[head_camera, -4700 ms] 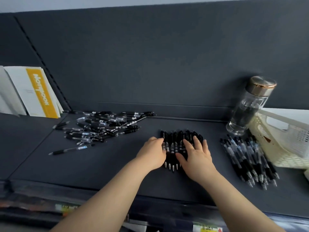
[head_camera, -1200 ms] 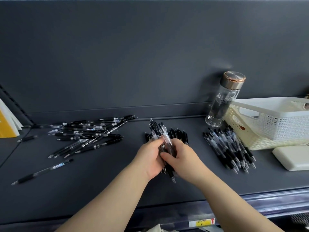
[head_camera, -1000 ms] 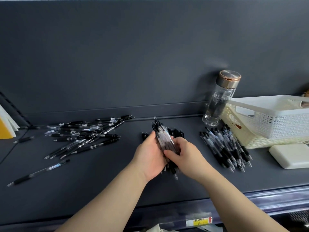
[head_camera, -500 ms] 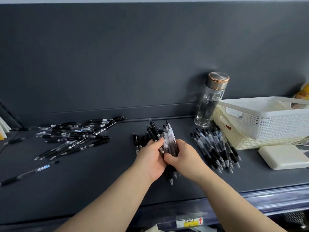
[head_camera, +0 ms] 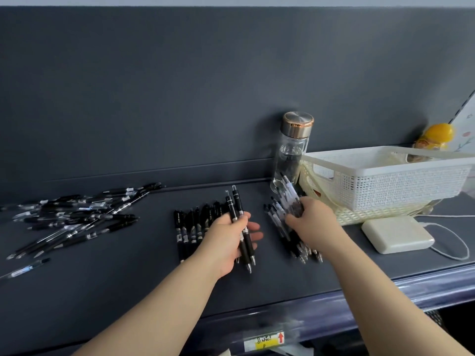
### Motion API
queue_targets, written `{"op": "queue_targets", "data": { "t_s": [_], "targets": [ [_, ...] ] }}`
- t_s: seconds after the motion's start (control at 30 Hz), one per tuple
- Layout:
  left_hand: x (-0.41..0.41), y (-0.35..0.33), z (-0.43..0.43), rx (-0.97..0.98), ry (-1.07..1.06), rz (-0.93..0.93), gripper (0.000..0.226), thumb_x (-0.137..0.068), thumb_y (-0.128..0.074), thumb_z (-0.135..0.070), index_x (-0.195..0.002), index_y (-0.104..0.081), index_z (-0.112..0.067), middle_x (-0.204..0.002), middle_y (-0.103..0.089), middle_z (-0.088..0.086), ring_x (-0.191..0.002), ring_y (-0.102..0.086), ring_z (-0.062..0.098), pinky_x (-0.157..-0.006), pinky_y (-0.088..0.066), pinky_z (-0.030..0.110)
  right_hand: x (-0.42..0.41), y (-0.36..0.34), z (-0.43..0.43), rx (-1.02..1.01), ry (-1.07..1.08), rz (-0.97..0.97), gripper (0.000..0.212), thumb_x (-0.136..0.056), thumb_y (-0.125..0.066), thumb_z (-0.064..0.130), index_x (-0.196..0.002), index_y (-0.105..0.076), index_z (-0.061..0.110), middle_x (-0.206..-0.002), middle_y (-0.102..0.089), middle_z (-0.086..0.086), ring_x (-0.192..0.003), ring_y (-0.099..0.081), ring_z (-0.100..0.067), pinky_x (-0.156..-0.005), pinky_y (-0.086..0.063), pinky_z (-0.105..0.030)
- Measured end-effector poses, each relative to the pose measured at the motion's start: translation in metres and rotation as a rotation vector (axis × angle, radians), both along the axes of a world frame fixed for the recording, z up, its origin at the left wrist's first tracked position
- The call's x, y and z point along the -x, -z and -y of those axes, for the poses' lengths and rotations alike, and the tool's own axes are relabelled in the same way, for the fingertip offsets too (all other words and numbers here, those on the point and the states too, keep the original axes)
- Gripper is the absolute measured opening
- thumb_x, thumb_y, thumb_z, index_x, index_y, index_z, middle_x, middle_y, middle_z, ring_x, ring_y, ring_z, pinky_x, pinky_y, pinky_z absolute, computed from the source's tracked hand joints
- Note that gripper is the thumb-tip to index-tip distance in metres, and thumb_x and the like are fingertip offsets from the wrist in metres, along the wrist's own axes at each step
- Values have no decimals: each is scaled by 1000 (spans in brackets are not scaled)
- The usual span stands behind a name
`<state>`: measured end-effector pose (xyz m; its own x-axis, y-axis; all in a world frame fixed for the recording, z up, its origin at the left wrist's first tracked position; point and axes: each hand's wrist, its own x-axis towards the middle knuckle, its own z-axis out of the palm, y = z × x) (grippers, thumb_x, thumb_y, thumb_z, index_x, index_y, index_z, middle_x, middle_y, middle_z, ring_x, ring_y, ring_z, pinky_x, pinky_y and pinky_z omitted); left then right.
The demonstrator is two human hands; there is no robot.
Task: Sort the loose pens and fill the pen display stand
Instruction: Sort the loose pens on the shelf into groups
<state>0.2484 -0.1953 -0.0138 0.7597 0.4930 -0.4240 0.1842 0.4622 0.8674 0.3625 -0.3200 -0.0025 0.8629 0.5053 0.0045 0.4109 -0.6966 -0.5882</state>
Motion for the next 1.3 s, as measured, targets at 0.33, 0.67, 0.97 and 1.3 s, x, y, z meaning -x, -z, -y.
{"op": "queue_targets", "data": {
  "t_s": [0.33,0.67,0.97,1.3],
  "targets": [
    [-5,1,-3,-115,9,-96,10,-97,-49,-13,-100,-58,-16,-85,-56,5,-75,-60,18,-67,-54,37,-15,18,8,200,18,189,27,-91,-50,16,-115,-51,6,-119,-49,-15,-103,-55,-33,-80,-43,-34],
    [-3,1,-14,-208,-32,-137,7,-96,-52,-12,-97,-58,-9,-80,-54,6,-73,-59,18,-68,-54,38,-4,15,9,246,25,393,21,-89,-45,13,-108,-55,13,-109,-53,-7,-105,-52,-28,-72,-41,-32],
    [22,3,-42,-334,-91,-215,9,-94,-55,-16,-96,-60,-8,-87,-55,6,-78,-58,20,-72,-56,43,12,12,-10,225,-77,460,26,-88,-47,16,-110,-61,16,-107,-58,-6,-103,-47,-29,-81,-40,-34],
    [33,3,-75,-731,1,-506,18,-91,-56,-22,-85,-56,-5,-69,-50,5,-62,-50,22,-58,-48,29,63,28,-67,-8,-370,81,28,-90,-44,17,-111,-63,17,-107,-55,-3,-95,-59,-24,-78,-50,-34]
  ]
}}
